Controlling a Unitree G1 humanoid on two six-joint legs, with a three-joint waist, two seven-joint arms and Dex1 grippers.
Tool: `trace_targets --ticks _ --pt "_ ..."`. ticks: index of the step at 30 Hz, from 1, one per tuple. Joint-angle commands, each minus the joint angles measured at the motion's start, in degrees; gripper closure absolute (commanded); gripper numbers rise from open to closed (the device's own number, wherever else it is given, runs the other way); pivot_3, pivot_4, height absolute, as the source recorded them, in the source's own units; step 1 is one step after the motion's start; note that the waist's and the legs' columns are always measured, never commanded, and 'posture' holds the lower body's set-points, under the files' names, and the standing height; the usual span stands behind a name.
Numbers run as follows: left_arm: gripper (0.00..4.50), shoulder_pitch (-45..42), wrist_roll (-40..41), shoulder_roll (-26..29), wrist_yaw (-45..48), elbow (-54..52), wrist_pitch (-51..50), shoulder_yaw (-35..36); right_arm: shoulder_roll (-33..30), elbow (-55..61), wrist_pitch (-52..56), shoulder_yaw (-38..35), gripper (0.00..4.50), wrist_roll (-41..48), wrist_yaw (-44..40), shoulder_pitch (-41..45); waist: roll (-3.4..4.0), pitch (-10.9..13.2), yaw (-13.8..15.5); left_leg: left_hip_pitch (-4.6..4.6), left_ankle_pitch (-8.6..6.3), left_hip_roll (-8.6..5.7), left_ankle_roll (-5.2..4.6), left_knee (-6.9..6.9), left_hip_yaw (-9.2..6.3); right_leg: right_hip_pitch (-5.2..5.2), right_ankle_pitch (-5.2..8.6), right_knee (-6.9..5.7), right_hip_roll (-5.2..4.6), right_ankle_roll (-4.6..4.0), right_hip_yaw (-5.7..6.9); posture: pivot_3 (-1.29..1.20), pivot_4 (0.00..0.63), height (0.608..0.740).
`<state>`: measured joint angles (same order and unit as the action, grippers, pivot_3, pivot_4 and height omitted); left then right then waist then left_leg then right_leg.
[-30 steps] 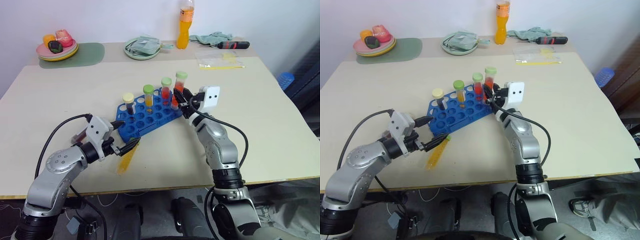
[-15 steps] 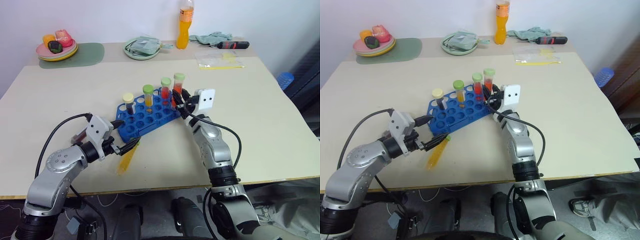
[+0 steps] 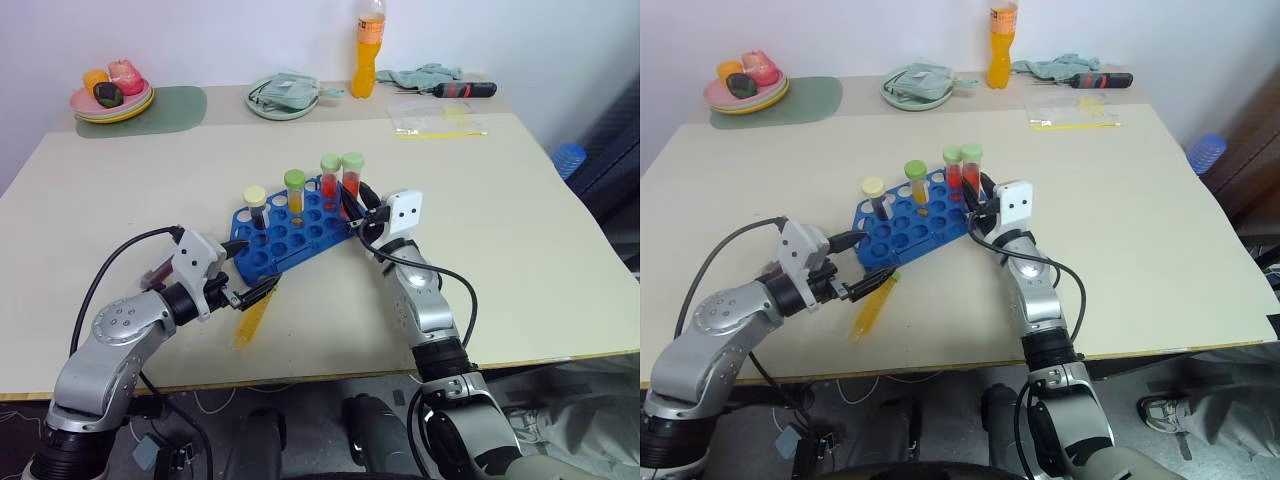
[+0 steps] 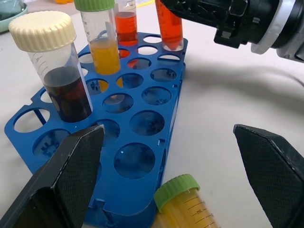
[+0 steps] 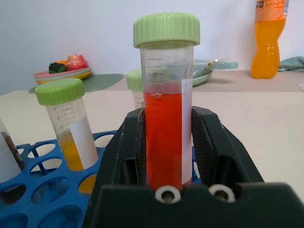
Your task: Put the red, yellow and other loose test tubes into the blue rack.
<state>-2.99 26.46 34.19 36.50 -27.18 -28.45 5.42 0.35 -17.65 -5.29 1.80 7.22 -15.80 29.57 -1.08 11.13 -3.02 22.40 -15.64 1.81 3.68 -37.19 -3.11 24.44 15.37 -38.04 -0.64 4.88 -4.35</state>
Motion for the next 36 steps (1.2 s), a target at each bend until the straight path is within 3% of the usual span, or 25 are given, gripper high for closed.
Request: trace_targets --ticks 1,6,9,13,18,21,23,24,26,31,36 --pt "0.0 -0.54 0.64 0.38 -0.2 -2.54 -0.02 1.19 0.84 -0.5 -1.48 0.14 2.51 0.77 -0.95 0.12 0.0 0.0 -0.16 0.0 0.0 0.0 0.0 0.0 0.0 0.0 0.0 0.0 0.0 0.0 0.0 0.0 0.15 0.74" --pt "0.0 -0.45 0.88 0.69 -0.58 -2.96 -0.62 1.73 -0.06 3.38 -1.06 -0.1 0.18 1.27 -1.59 -0.36 0.0 0.0 -0.38 0.0 0.0 0.0 0.0 0.01 -0.01 0.0 0.0 -0.01 0.0 0.0 0.0 0.0 0.15 0.74" --pt "0.0 -0.6 1.72 0.99 -1.27 -3.94 -2.05 2.78 -2.47 9.31 1.34 0.54 0.18 1.82 -3.91 -1.97 0.01 0.0 -0.26 0.01 0.0 0.0 0.0 0.0 -0.01 0.0 0.0 0.0 -0.01 0.0 0.0 0.0 0.15 0.74" --pt "0.0 -2.86 7.02 2.01 -3.92 -7.23 -10.24 5.77 -12.79 22.66 9.61 1.24 0.18 5.45 -13.91 -6.56 0.0 0.01 0.6 0.03 0.0 -0.01 0.0 -0.02 -0.01 -0.01 0.0 0.02 -0.04 0.01 0.0 0.0 0.15 0.74" --pt "0.0 -6.5 10.53 5.94 -7.61 -12.28 -21.78 5.47 -24.32 30.92 17.07 1.23 0.18 9.97 -24.22 -9.55 0.01 0.01 0.33 -0.03 0.0 -0.02 0.0 -0.04 -0.03 -0.08 0.0 0.02 0.0 0.01 0.02 0.0 0.15 0.74" --pt "0.0 -14.44 12.58 9.12 -13.54 -16.64 -38.68 2.26 -34.2 34.29 20.79 0.57 0.18 13.4 -34.67 -10.04 0.0 0.04 0.45 -0.03 0.0 -0.02 -0.01 -0.05 -0.04 -0.08 0.01 0.01 0.02 0.01 0.01 0.0 0.15 0.74" --pt "0.0 -20.14 14.91 7.51 -17.17 -17.9 -51.05 1.59 -38.22 34.94 21.52 0.59 0.18 14.8 -39.08 -9.53 -0.03 0.05 0.64 0.0 0.0 -0.06 -0.01 -0.14 -0.09 -0.15 0.01 0.03 0.0 0.03 0.04 0.0 0.15 0.74" --pt "0.0 -23.5 16.74 6.01 -18.68 -16.63 -57.52 1.21 -39.23 34.6 21.75 0.77 0.18 15.23 -40.35 -8.6 -0.06 0.03 0.54 -0.02 -0.01 -0.07 -0.01 -0.17 -0.1 -0.21 0.01 0.05 0.0 0.04 0.05 0.0 0.15 0.74" --pt "0.0 -28.99 22.46 8.8 -22.26 -13.3 -63.16 -3.87 -40.48 33.99 22.25 1.3 0.18 15.99 -42.81 -6.49 -0.09 0.05 0.28 -0.06 -0.01 -0.07 -0.02 -0.19 -0.11 -0.26 0.02 0.04 0.01 0.06 0.06 0.0 0.15 0.74" --pt "0.0 -33.51 37.7 10.63 -35.65 -8.87 -64.05 -9.66 -41.37 34.52 24.35 2.61 0.18 17.73 -47.56 -3.37 -0.07 0.07 -0.28 -0.12 0.0 -0.02 -0.01 -0.08 -0.19 -0.23 0.03 0.01 0.05 0.04 0.05 0.0 0.15 0.74" --pt "0.0 -31.85 53.9 11.22 -51.99 -4.26 -64.05 -10.5 -41.36 35.41 25.32 3.69 0.18 17.96 -49.69 -3.2 -0.07 0.06 0.5 -0.09 0.0 -0.04 0.0 -0.15 -0.18 -0.23 0.03 0.01 -0.02 0.04 0.05 0.0 0.15 0.74"
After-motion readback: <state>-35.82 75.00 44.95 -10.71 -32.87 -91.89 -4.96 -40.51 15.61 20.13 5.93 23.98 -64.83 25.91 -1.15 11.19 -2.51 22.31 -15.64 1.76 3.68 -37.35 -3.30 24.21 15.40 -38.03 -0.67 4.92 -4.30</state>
